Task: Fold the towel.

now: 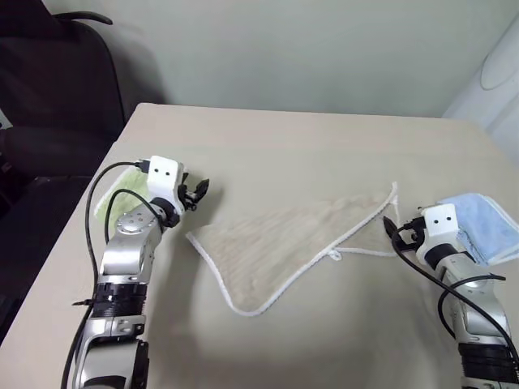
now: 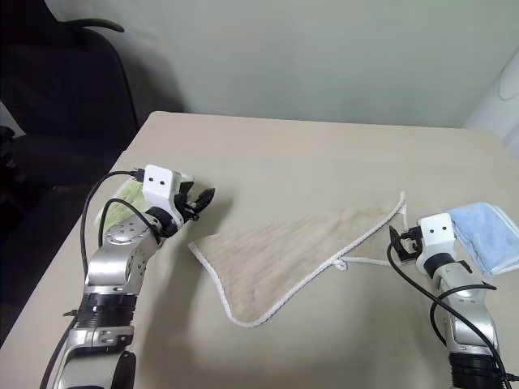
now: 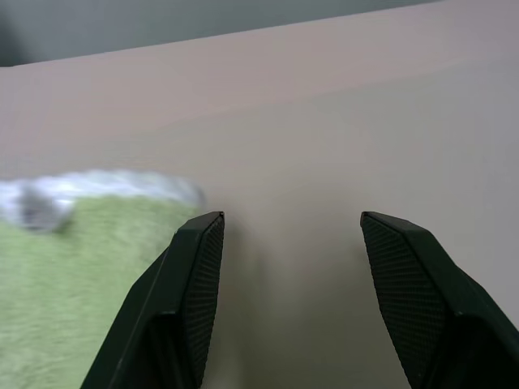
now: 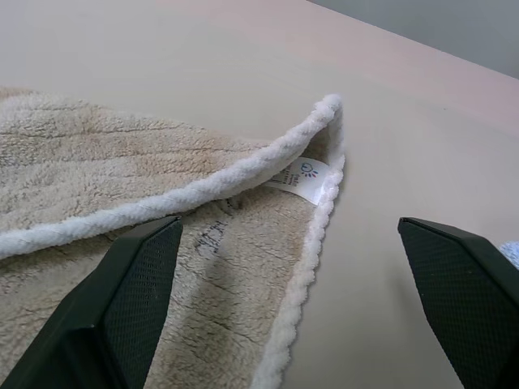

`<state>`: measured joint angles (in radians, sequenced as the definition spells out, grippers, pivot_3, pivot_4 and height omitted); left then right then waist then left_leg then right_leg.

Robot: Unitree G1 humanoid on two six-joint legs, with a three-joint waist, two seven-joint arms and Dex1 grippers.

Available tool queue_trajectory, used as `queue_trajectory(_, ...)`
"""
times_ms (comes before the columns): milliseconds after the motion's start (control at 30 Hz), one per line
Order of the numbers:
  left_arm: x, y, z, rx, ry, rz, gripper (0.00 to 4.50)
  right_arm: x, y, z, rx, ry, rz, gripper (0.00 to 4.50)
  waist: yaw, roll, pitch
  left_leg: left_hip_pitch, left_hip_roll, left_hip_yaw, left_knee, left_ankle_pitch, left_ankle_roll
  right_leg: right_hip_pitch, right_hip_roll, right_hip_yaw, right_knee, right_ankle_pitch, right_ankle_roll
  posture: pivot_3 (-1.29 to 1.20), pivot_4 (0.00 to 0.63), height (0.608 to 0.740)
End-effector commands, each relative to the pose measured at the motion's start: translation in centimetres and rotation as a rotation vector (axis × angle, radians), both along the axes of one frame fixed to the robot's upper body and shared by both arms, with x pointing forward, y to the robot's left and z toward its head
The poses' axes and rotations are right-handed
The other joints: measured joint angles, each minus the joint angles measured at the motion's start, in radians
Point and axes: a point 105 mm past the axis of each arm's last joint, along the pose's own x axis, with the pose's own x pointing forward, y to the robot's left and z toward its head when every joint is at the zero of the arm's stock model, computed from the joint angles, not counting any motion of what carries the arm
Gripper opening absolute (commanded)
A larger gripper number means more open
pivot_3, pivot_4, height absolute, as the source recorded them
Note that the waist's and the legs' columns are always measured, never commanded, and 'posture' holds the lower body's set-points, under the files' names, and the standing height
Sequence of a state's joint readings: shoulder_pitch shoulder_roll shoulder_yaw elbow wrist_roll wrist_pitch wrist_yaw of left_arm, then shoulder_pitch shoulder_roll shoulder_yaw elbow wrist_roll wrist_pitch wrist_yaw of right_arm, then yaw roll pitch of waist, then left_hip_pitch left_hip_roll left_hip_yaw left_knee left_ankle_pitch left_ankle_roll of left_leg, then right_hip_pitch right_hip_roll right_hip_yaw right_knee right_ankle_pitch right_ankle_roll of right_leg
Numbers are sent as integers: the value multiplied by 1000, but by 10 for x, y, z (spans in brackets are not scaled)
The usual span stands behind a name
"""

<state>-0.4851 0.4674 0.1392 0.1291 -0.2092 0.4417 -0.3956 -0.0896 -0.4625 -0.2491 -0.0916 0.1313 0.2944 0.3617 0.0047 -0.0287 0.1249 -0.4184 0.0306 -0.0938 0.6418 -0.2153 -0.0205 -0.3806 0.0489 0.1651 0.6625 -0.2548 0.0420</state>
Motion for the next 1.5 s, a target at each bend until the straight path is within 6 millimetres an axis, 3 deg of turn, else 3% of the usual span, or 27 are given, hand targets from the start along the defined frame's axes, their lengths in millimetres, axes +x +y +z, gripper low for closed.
queue_trajectory(33,-2,-9,6,15,-30,-36,2930,5,0,20,-33,-77,5,4500,0,0,0,0,0,0,0,0,0,0,0,0,0,0,0,0,150,735)
queue_trajectory(133,-1,-12,2,31,-26,-49,2930,8,-2,22,-55,-85,8,4500,-1,0,0,0,0,0,0,0,0,0,0,0,0,0,0,0,150,735)
queue_trajectory(333,1,-14,6,30,-43,-61,2930,15,4,45,-182,-126,88,4500,-1,0,0,0,0,0,-1,0,0,0,0,0,0,0,0,0,150,735)
queue_trajectory(567,4,-35,-2,18,-42,-116,2930,13,-8,51,-528,-90,200,4500,4,0,0,-1,0,0,-1,0,0,0,-1,0,-1,0,0,0,150,735)
queue_trajectory(667,4,-39,-4,21,-43,-121,2930,12,-11,50,-578,-87,215,4500,3,0,0,-1,0,0,-1,0,0,1,-1,0,-1,0,0,0,150,735)
queue_trajectory(800,-1,-45,-2,24,-48,-176,2930,23,-24,57,-839,-50,292,4500,0,1,0,-1,0,1,-1,0,0,0,-1,1,0,0,1,0,150,735)
queue_trajectory(1033,-41,-68,-18,50,37,-459,2930,59,-19,60,-1209,-51,430,4500,-16,1,0,0,1,0,-3,0,0,0,-1,1,0,2,0,0,150,735)
queue_trajectory(1233,-78,-84,-15,130,116,-756,2930,78,-12,50,-1299,-19,515,4500,-8,2,0,-2,2,0,-6,1,2,-4,-1,0,1,2,-1,0,150,735)
queue_trajectory(1433,-106,-86,-18,305,205,-987,2930,88,-4,43,-1384,-16,579,4500,-9,3,0,-4,2,0,-8,1,2,-7,-2,0,0,3,-2,0,150,735)
queue_trajectory(1500,-111,-87,-19,362,216,-1037,2966,89,-2,43,-1385,-18,595,4119,-10,3,0,-6,2,0,-8,1,2,-9,-2,0,1,3,-2,0,150,735)
